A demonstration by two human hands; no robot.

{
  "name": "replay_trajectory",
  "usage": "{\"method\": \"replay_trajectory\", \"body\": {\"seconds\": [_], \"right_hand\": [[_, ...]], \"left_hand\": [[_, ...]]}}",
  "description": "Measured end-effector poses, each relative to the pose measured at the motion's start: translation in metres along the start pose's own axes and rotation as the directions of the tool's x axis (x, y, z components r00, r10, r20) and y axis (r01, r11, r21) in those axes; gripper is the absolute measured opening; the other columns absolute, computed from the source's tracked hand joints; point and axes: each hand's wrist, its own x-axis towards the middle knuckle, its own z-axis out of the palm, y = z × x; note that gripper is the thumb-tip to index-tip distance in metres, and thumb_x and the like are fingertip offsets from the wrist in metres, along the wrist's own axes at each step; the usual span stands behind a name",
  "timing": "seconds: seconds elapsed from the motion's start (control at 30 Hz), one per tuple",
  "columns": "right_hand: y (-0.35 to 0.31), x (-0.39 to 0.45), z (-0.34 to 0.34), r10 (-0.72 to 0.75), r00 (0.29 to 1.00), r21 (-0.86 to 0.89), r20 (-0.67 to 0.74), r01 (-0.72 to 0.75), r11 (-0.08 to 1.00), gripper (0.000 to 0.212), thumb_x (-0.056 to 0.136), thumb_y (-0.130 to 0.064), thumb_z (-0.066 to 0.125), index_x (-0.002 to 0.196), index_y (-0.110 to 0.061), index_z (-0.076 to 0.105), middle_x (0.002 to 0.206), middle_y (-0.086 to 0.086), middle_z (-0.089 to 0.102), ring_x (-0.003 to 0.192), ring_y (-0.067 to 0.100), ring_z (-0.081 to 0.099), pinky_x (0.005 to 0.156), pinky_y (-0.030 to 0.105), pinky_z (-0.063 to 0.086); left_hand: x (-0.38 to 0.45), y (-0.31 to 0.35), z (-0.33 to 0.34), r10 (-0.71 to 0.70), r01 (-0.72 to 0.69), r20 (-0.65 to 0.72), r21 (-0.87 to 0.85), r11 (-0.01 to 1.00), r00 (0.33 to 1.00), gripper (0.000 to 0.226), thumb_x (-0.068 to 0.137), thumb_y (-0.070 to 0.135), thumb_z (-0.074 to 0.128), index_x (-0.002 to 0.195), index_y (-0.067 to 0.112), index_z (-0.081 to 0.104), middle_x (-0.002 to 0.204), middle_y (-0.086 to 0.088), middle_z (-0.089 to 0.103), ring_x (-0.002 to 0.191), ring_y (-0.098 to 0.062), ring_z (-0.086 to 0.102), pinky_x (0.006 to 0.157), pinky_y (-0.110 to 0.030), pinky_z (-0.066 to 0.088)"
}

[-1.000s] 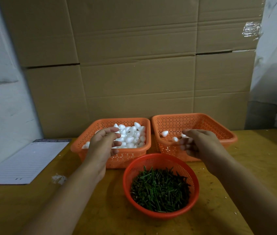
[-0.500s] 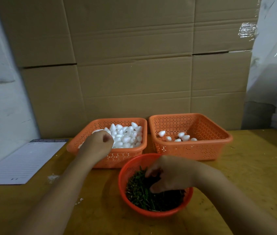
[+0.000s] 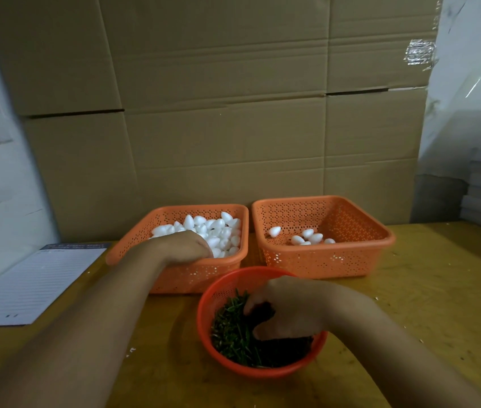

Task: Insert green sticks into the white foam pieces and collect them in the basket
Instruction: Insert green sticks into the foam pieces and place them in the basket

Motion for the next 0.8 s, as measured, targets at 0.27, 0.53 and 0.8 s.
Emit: {"method": "replay_trajectory", "body": {"seconds": [0.27,0.53,0.8], "right_hand": [[0.002,0.002,0.000,-0.004,1.000,-0.001,0.008,0.004,1.000,0.043,0.096,-0.039,0.060,0.138,-0.034,0.054,0.139,-0.005,0.053,0.122,0.018,0.052,0.081,0.027,0.039],[0.004,0.004,0.003,-0.006,1.000,0.013,-0.012,0.006,1.000,0.040,0.095,-0.039,0.062,0.134,-0.035,0.057,0.135,-0.006,0.056,0.117,0.016,0.054,0.079,0.027,0.040],[0.004,0.004,0.004,-0.020,1.000,0.007,-0.010,0.020,1.000,0.038,0.095,-0.037,0.062,0.133,-0.036,0.058,0.136,-0.004,0.055,0.117,0.018,0.055,0.087,0.032,0.047]], "left_hand": [[0.016,-0.003,-0.004,-0.101,0.109,-0.139,0.049,0.993,0.985,0.018,0.096,0.032,0.060,0.095,0.048,0.067,0.159,-0.005,0.038,0.154,-0.031,0.009,0.124,-0.046,0.010],[0.015,-0.005,0.003,-0.131,0.130,-0.002,0.139,0.982,0.991,0.085,0.090,0.067,0.041,0.155,0.047,-0.008,0.164,-0.005,-0.026,0.150,-0.033,-0.025,0.122,-0.054,-0.009],[0.007,-0.005,0.002,-0.087,0.089,-0.045,0.034,0.995,0.995,0.054,0.097,0.048,0.044,0.150,0.047,0.035,0.168,-0.008,-0.010,0.152,-0.031,-0.021,0.122,-0.054,-0.008]]}}
